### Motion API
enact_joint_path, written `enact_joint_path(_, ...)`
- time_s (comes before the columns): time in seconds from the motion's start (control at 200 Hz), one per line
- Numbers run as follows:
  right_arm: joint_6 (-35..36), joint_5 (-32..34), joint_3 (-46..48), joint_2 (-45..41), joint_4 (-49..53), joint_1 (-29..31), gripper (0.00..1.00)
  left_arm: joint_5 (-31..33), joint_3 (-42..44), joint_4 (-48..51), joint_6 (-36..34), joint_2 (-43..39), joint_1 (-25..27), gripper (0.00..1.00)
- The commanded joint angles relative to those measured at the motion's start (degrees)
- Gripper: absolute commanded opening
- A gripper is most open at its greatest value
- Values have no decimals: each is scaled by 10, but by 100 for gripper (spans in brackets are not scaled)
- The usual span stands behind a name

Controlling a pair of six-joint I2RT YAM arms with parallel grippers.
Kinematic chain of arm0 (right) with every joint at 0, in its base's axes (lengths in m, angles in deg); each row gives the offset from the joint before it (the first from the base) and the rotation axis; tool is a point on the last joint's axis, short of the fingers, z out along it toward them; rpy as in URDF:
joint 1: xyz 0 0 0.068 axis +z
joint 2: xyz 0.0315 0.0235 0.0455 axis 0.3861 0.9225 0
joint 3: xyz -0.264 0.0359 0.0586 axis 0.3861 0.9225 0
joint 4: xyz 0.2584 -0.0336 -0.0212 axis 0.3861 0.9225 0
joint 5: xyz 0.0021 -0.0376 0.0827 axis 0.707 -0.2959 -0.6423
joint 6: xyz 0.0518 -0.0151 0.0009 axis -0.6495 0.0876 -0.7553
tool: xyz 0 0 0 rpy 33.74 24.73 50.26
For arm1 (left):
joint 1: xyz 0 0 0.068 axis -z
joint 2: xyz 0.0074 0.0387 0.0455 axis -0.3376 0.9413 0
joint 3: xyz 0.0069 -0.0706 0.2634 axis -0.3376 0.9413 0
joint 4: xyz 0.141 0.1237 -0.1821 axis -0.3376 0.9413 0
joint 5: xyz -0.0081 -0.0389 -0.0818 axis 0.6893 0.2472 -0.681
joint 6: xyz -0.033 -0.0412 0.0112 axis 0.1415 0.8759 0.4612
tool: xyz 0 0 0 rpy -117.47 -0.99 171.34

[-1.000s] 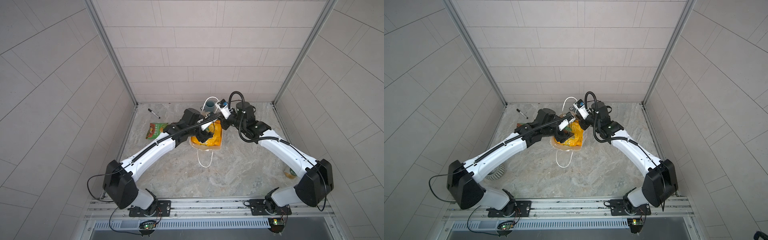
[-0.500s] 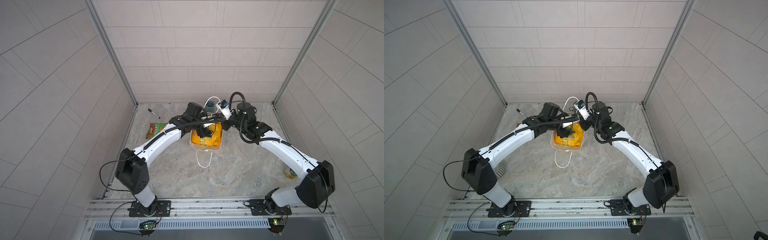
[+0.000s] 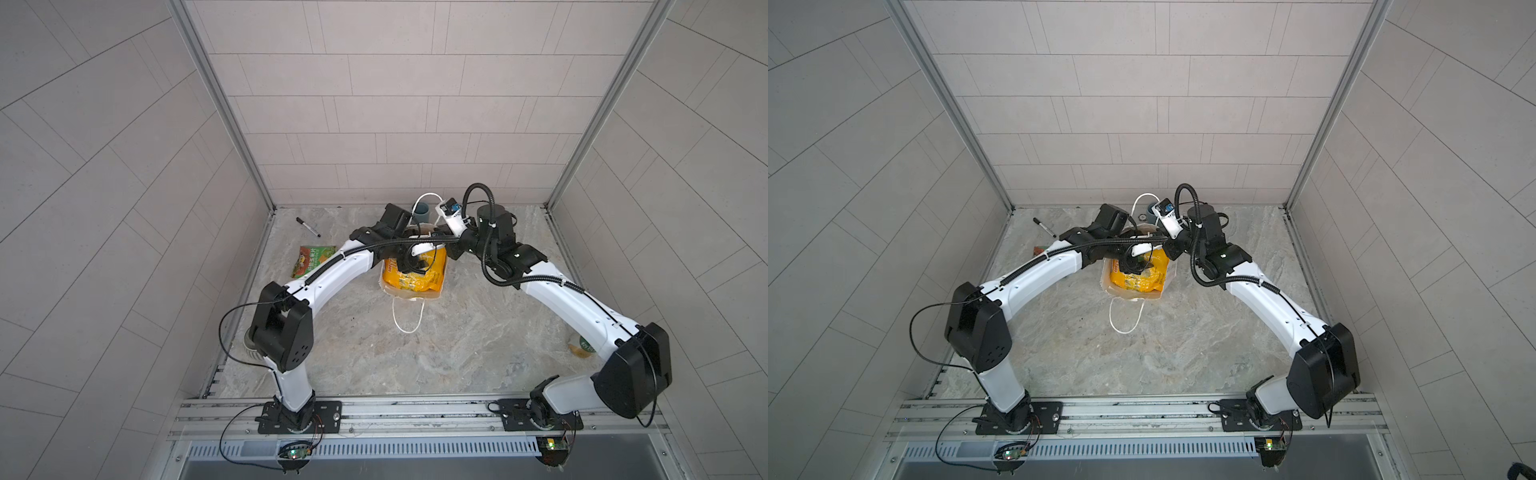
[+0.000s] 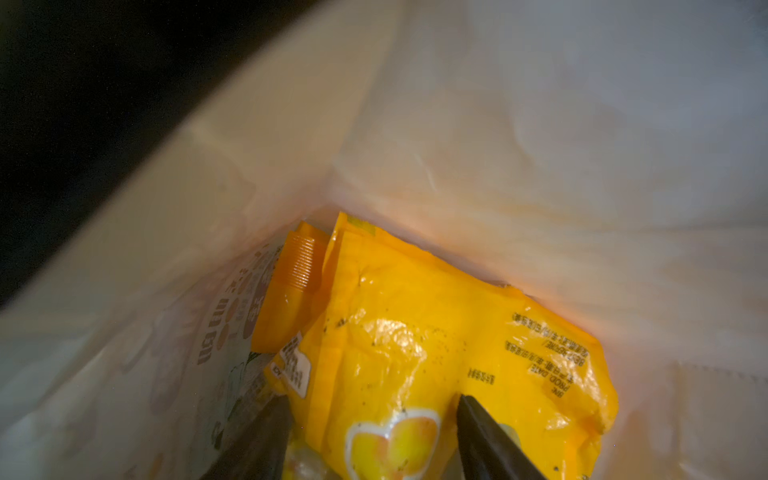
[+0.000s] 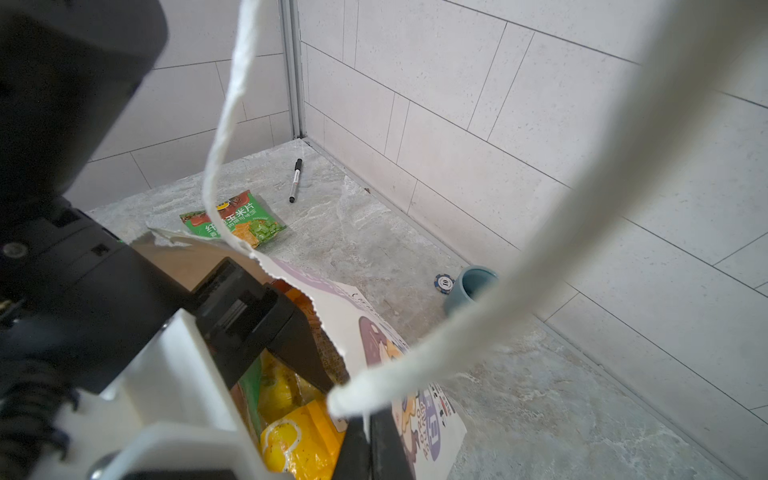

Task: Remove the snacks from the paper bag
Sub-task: 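Close the left gripper on the yellow snack packet in the bag, then lift the yellow packet out and lower it beside the green packet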

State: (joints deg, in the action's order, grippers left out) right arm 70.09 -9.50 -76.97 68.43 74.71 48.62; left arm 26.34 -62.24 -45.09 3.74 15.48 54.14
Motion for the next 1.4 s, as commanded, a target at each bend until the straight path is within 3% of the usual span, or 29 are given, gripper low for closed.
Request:
enact_joint_path(0.0,-2,-25,0,-25,-37,5,0,-17,5,-6,-1,10,1,52)
enact_joint_path(0.145,-6,-28,-2,-24,-38,2,0,-13,16,-18,4,3,1,32)
enact_joint_path(0.61,-13,-22,7,-35,-47,-1,0,-22,35,-57,33,-45,1,0)
enact_joint_path(1.126,-27,-1,-3,-24,-44,-4,0,-33,127,-168,82,-186,2,0)
enact_joint_path(1.396,-33,28,-6,-29,-38,-4,0,-59,164,-249,145,-261,1,0)
